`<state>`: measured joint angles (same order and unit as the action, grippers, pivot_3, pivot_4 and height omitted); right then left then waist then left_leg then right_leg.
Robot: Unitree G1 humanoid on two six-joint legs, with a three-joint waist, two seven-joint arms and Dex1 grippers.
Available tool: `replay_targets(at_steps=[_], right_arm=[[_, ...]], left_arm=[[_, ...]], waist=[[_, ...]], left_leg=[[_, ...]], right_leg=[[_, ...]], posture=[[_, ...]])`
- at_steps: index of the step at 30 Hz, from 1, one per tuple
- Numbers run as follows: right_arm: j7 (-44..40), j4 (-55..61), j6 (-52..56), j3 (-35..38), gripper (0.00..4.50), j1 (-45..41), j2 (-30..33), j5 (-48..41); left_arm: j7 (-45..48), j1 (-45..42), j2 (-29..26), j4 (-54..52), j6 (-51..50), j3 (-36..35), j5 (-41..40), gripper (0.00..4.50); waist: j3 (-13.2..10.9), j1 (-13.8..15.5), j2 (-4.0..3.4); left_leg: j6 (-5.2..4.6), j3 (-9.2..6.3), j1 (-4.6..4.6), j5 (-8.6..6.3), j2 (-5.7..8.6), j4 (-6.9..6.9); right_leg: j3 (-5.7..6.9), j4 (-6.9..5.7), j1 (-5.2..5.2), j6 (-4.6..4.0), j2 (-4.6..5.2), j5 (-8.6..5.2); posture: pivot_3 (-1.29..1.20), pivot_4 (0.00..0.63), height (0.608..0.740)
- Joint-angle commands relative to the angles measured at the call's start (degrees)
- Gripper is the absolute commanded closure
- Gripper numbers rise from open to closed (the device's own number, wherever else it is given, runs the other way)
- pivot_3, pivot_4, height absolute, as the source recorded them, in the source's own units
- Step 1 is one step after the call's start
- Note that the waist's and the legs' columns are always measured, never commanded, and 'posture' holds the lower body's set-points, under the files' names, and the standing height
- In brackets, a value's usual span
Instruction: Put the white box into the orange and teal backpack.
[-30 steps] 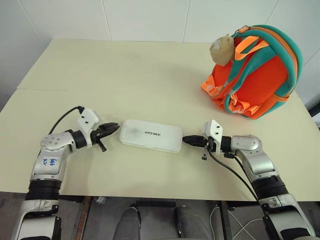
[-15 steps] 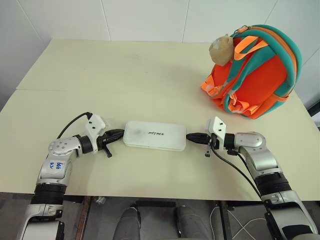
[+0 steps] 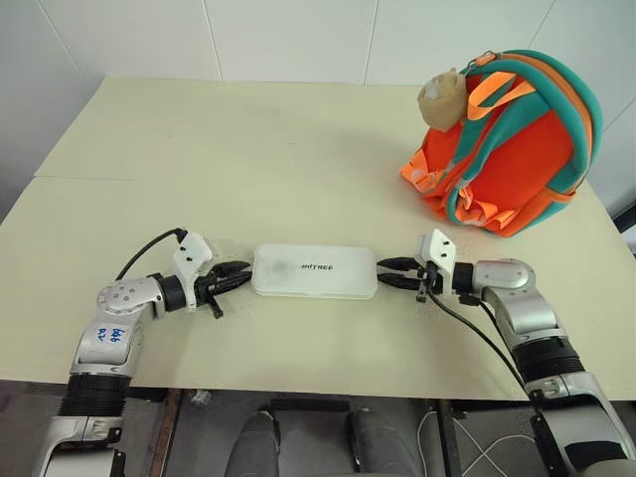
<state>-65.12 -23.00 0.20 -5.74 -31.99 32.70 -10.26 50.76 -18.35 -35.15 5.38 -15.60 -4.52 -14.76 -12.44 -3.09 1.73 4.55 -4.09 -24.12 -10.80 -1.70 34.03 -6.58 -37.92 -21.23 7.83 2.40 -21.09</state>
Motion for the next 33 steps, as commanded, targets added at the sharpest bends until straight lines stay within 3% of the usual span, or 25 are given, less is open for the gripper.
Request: replay_targets(at_steps=[1, 6, 7, 9, 12, 14, 22, 33], right_arm=[[-0.2, -1.8, -1.1, 3.2, 2.01, -1.7, 3.0, -0.5], [-3.7, -1.3, 1.9, 4.2, 0.23, -2.3, 7.4, -1.9], [-5.3, 0.4, 4.5, 4.0, 0.0, -2.3, 8.2, -3.0], [-7.6, 3.5, 9.4, 3.7, 0.0, -2.2, 9.2, -4.8], [-11.3, 9.7, 17.1, 2.0, 0.0, -1.8, 10.3, -7.7], [-10.3, 11.4, 18.5, 1.2, 0.0, -2.1, 8.6, -7.8], [-8.2, 12.7, 20.3, -2.5, 0.0, -1.6, 5.8, -5.2], [-7.1, 13.8, 21.1, -3.2, 0.0, -1.8, 3.3, -5.4]], left_arm=[[0.1, 0.3, -1.7, -0.4, -0.4, -1.6, -0.7, 2.36], [2.4, 0.6, -5.2, 0.3, -3.0, -3.3, -2.4, 0.74], [3.0, 0.2, -5.9, 0.6, -4.4, -3.8, -3.2, 0.45], [4.6, -0.5, -6.8, 0.8, -8.6, -4.6, -5.7, 0.03], [9.6, -1.2, -10.8, 0.1, -26.0, -2.7, -11.7, 0.03], [8.5, -4.1, -10.4, 2.6, -34.9, -3.6, -15.1, 0.03], [2.3, -9.2, -4.5, 4.4, -50.1, -6.0, -21.0, 0.03], [-0.8, -10.3, -2.5, 3.9, -60.9, -3.7, -23.7, 0.03]], waist=[[0.0, 0.0, 0.0], [0.0, -0.1, 0.0], [0.0, -0.2, -0.01], [0.0, -0.4, -0.02], [0.0, -0.4, -0.02], [0.0, -0.3, -0.03], [0.0, 0.2, -0.03], [0.0, 0.1, -0.06]], left_leg=[[0.0, 0.0, 0.0, 0.0, 0.0, 0.0], [0.0, 0.0, -0.01, 0.0, -0.01, -0.05], [0.0, 0.0, -0.01, 0.0, -0.01, -0.07], [0.0, 0.03, 0.0, 0.0, -0.01, -0.09], [0.0, 0.0, 0.0, 0.0, -0.04, -0.09], [0.0, 0.0, 0.01, 0.0, -0.05, -0.09], [0.0, -0.03, -0.02, 0.0, 0.01, -0.01], [0.0, -0.03, 0.02, -0.01, 0.03, 0.0]], right_leg=[[0.0, 0.0, -0.01, 0.0, 0.0, 0.0], [0.0, 0.06, -0.02, 0.0, 0.0, 0.0], [0.0, 0.07, -0.02, 0.0, -0.01, 0.0], [-0.03, 0.06, -0.04, 0.0, -0.01, 0.0], [-0.01, 0.02, -0.05, -0.01, -0.04, -0.01], [-0.01, 0.0, -0.05, -0.02, -0.06, -0.01], [0.03, 0.05, 0.0, 0.0, 0.01, -0.01], [0.03, 0.06, 0.06, 0.0, 0.02, -0.01]], posture=[[0.0, 0.15, 0.74], [0.0, 0.15, 0.74], [0.0, 0.15, 0.74], [0.0, 0.15, 0.74], [0.0, 0.15, 0.74], [0.0, 0.15, 0.74], [0.0, 0.15, 0.74], [0.0, 0.15, 0.74]])
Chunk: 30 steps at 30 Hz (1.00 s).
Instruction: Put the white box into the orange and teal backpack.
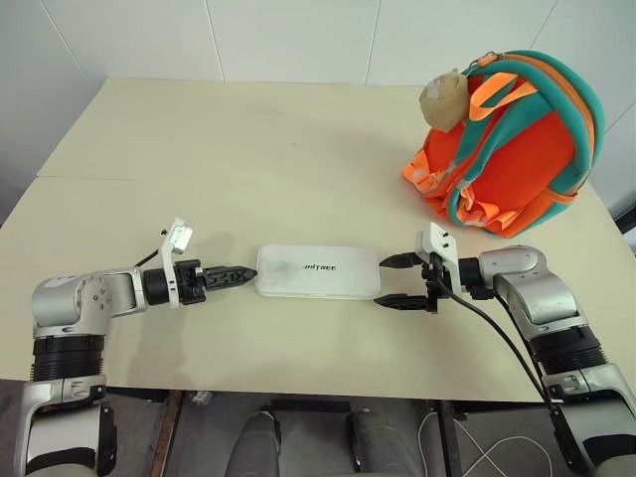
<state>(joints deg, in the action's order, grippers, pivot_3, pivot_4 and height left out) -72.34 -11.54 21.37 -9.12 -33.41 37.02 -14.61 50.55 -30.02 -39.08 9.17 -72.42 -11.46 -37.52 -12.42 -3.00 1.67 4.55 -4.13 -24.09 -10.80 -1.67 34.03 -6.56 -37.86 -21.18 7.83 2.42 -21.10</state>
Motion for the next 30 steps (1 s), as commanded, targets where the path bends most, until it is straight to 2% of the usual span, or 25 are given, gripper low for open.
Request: replay_targets(at_steps=[1, 9, 12, 17, 24, 28, 30], right_arm=[[0.2, 2.7, -0.1, 0.2, 0.0, -0.3, -1.5, -1.2], [-0.1, 4.6, -0.8, 0.3, 0.0, 0.2, -2.7, -1.4], [-0.3, 5.1, -1.1, 0.3, 0.0, 0.5, -2.6, -1.4], [-0.1, 6.1, -2.3, 0.9, 0.0, 1.4, -2.8, -1.7], [1.2, 7.0, -4.7, 1.3, 0.0, 3.9, -2.3, -1.1], [2.1, 7.7, -5.0, 1.5, 0.0, 5.1, -2.2, -1.1], [2.4, 8.1, -5.0, 1.5, 0.0, 5.5, -2.2, -1.1]], left_arm=[[-0.9, 1.3, 2.1, 0.4, -4.3, 3.3, -1.1, 0.03], [-4.4, -0.9, 8.3, 5.5, -6.0, 2.0, -1.0, 0.03], [-4.2, -2.6, 9.6, 7.7, -8.7, 1.3, -2.1, 0.03], [-2.2, -3.9, 10.3, 7.9, -11.6, 1.5, -4.5, 0.03], [-0.3, -5.0, 9.1, 8.9, -10.7, 6.6, -3.2, 0.03], [0.1, -5.2, 8.8, 9.1, -10.5, 6.5, -3.5, 0.89], [-0.1, -5.2, 8.9, 9.4, -10.0, 6.1, -3.6, 1.56]], waist=[[0.0, 0.0, -0.02], [0.1, 1.3, -0.15], [0.1, 1.5, -0.15], [0.1, 1.3, -0.15], [0.1, 1.3, -0.15], [0.1, 1.2, -0.14], [0.1, 1.2, -0.14]], left_leg=[[0.0, 0.0, 0.0, 0.0, 0.0, 0.0], [0.0, 0.0, 0.15, 0.0, 0.06, 0.06], [0.01, -0.03, 0.55, -0.02, 0.09, 0.04], [0.01, -0.02, 0.64, -0.06, 0.12, -0.03], [0.06, -0.01, 0.62, -0.09, 0.09, -0.16], [0.06, -0.01, 0.62, -0.1, 0.09, -0.16], [0.06, -0.01, 0.61, -0.1, 0.09, -0.16]], right_leg=[[0.0, 0.0, 0.0, 0.0, 0.0, 0.0], [0.01, 0.09, 0.25, 0.07, 0.04, 0.04], [0.08, 0.29, 0.73, 0.07, 0.08, 0.04], [0.07, 0.46, 0.89, 0.16, 0.12, 0.08], [0.07, 0.51, 0.81, 0.15, 0.12, 0.03], [0.07, 0.51, 0.81, 0.15, 0.11, 0.03], [0.06, 0.51, 0.79, 0.15, 0.11, 0.03]], posture=[[0.0, 0.15, 0.74], [0.0, 0.15, 0.74], [0.0, 0.15, 0.74], [0.0, 0.15, 0.74], [0.0, 0.15, 0.74], [0.0, 0.15, 0.74], [0.0, 0.15, 0.74]])
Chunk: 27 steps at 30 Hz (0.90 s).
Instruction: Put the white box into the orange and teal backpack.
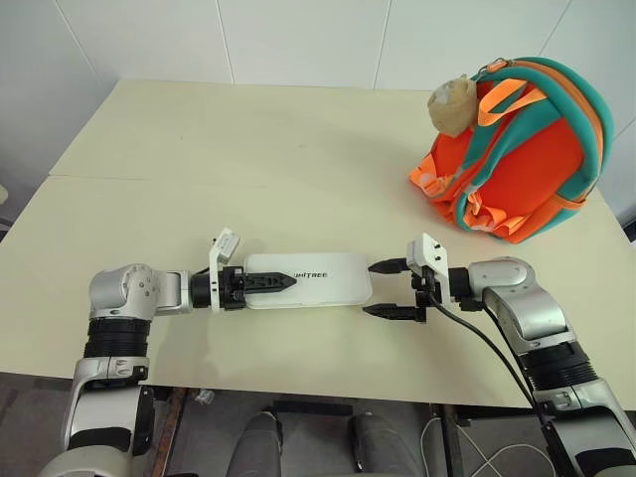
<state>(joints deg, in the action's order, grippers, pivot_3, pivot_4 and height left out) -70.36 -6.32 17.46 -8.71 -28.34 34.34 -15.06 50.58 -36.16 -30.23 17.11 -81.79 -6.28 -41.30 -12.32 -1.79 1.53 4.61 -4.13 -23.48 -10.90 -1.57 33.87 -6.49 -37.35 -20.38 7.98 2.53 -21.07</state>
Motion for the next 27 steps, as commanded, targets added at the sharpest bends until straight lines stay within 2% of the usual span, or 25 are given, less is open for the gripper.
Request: replay_targets(at_steps=[1, 3, 6, 12, 15, 19, 27], right_arm=[[0.6, 3.0, -1.1, 1.1, 0.0, 0.7, 0.6, -0.7], [1.0, 3.6, -1.0, 1.4, 0.0, 1.2, 0.6, -0.8], [2.5, 5.8, 0.1, 2.7, 0.0, 2.7, 1.0, -1.6], [10.2, 9.1, 3.2, 10.2, 0.0, 4.3, 1.7, -3.6], [18.8, 8.8, 5.7, 17.1, 0.0, 3.6, 2.8, -2.8], [28.4, 6.5, 7.8, 22.5, 0.0, -0.7, 3.3, -1.6], [43.1, -5.9, 7.5, 21.1, 0.0, -15.6, 0.1, 4.2]], left_arm=[[-0.6, 0.9, 0.3, 1.6, -0.6, 0.4, 0.2, 1.88], [-1.6, 0.8, 1.1, 1.6, -0.7, -0.9, -0.2, 2.5], [-3.1, 0.7, 2.5, 0.7, -0.9, -3.5, -1.3, 3.15], [-4.8, 0.5, 3.2, -0.9, 2.3, -7.5, -1.7, 3.18], [-4.1, 1.9, 0.9, -1.8, 6.1, -8.6, -1.1, 3.18], [-4.0, 3.4, -1.1, -0.8, 8.7, -8.9, -0.4, 3.18], [-3.2, 4.2, -0.7, -0.8, 11.4, -6.6, 0.1, 3.18]], waist=[[0.0, 0.0, 0.0], [0.0, 0.0, 0.02], [0.0, 0.0, 0.03], [0.0, 0.0, 0.06], [0.0, -0.1, 0.07], [0.0, -0.5, 0.06], [0.0, -1.3, 0.06]], left_leg=[[0.0, 0.0, 0.0, 0.0, 0.0, 0.0], [0.0, 0.0, -0.01, 0.0, 0.0, -0.01], [0.0, 0.0, 0.0, 0.0, -0.01, 0.0], [0.01, -0.01, -0.01, 0.01, -0.01, 0.02], [0.01, 0.0, -0.02, 0.01, -0.02, 0.01], [0.01, 0.04, -0.02, 0.0, -0.05, -0.14], [0.01, 0.07, -0.02, 0.0, -0.05, -0.16]], right_leg=[[0.0, 0.0, -0.01, 0.0, 0.0, 0.0], [0.0, 0.0, -0.02, -0.01, 0.0, 0.0], [0.0, -0.01, -0.01, -0.01, 0.0, 0.0], [0.0, -0.03, -0.02, 0.0, 0.0, 0.01], [-0.02, -0.02, -0.05, 0.0, 0.0, 0.01], [-0.05, -0.02, -0.16, -0.1, -0.01, -0.04], [-0.07, -0.01, -0.16, -0.11, 0.01, -0.05]], posture=[[0.0, 0.15, 0.74], [0.0, 0.15, 0.74], [0.0, 0.15, 0.74], [0.0, 0.15, 0.74], [0.0, 0.15, 0.74], [0.0, 0.15, 0.74], [0.0, 0.15, 0.74]])
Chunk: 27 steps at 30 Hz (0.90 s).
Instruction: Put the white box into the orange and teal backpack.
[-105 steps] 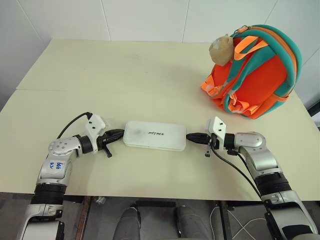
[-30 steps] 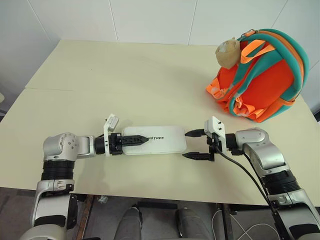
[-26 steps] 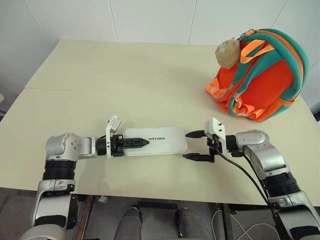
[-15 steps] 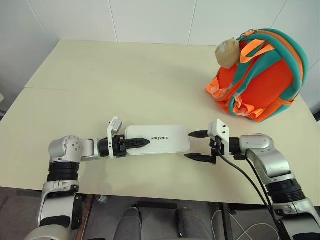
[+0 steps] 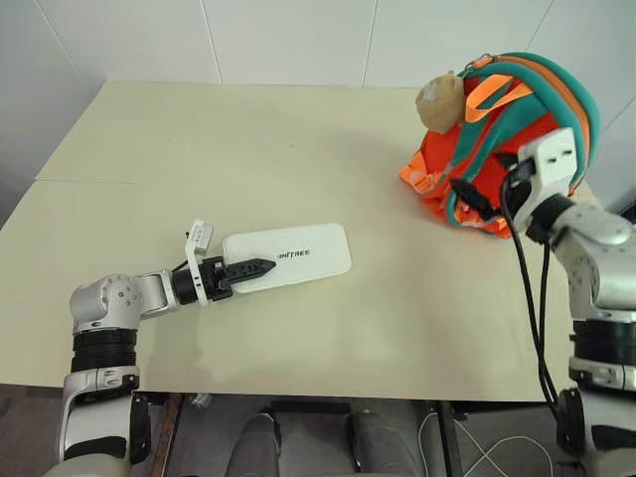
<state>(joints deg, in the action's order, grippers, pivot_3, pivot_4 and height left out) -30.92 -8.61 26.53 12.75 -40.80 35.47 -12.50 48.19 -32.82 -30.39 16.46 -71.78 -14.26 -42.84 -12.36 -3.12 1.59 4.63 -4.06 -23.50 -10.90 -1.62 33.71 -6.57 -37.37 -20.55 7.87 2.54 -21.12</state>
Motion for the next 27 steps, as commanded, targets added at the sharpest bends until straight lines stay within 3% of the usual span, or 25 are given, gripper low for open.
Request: replay_targets(at_steps=[1, 6, 9, 13, 18, 21, 27], right_arm=[[4.7, -6.5, -3.0, -0.9, 0.0, -5.3, -2.3, 2.1], [6.2, -19.7, -10.6, -2.6, 0.0, -13.0, -7.0, 3.5], [6.8, -27.1, -17.4, -3.2, 0.56, -15.9, -8.7, 4.6], [3.3, -31.4, -23.4, -3.3, 1.83, -16.8, -9.4, 3.7], [-8.5, -27.7, -24.7, -5.1, 3.53, -14.8, -9.4, 0.7], [-20.8, -15.7, -19.3, -7.7, 4.47, -11.3, -9.4, -6.1], [-34.5, 13.5, 7.1, -12.4, 4.47, -3.7, -4.8, -26.2]], left_arm=[[-1.0, 1.1, -0.2, -0.4, 1.5, 1.4, 1.5, 3.18], [-2.3, 2.5, 0.7, -3.3, 1.5, 0.2, 0.0, 3.18], [-3.2, 4.8, 0.4, -6.1, 1.4, -2.2, -1.2, 3.18], [-4.7, 7.5, 0.0, -8.9, 2.3, -5.3, -2.7, 3.18], [-5.7, 10.9, -1.2, -11.7, 3.8, -8.7, -4.1, 3.18], [-7.9, 13.0, -2.1, -14.1, 5.5, -12.2, -4.1, 3.18], [-8.7, 17.2, -5.5, -16.1, 5.5, -16.3, -5.5, 3.18]], waist=[[0.0, 0.0, 0.0], [0.0, -0.2, 0.0], [0.0, -0.3, 0.0], [0.0, -0.4, 0.0], [0.0, -1.8, 0.0], [0.0, -2.0, -0.01], [0.0, -2.0, -0.02]], left_leg=[[0.0, 0.0, 0.0, 0.0, 0.0, -0.01], [0.0, 0.01, -0.01, 0.0, 0.0, -0.12], [0.01, 0.02, -0.03, 0.0, -0.01, -0.25], [0.02, 0.02, -0.05, 0.01, -0.05, -0.49], [0.03, 0.07, -0.05, 0.01, -0.11, -0.61], [0.04, 0.07, -0.03, 0.01, -0.13, -0.59], [0.2, 0.01, -0.03, -0.06, -0.27, -0.62]], right_leg=[[0.0, 0.0, 0.0, 0.0, 0.0, 0.0], [0.0, 0.04, -0.04, 0.0, -0.01, 0.0], [0.0, 0.13, -0.06, 0.0, -0.01, 0.0], [0.02, 0.36, -0.08, 0.0, -0.01, 0.0], [0.01, 0.4, -0.12, 0.0, -0.06, -0.01], [0.0, 0.34, -0.12, 0.0, -0.08, -0.01], [0.01, 0.3, -0.17, -0.08, -0.17, -0.06]], posture=[[0.0, 0.15, 0.74], [0.0, 0.15, 0.74], [0.0, 0.15, 0.74], [0.0, 0.15, 0.74], [0.0, 0.15, 0.74], [0.0, 0.15, 0.74], [0.0, 0.15, 0.74]])
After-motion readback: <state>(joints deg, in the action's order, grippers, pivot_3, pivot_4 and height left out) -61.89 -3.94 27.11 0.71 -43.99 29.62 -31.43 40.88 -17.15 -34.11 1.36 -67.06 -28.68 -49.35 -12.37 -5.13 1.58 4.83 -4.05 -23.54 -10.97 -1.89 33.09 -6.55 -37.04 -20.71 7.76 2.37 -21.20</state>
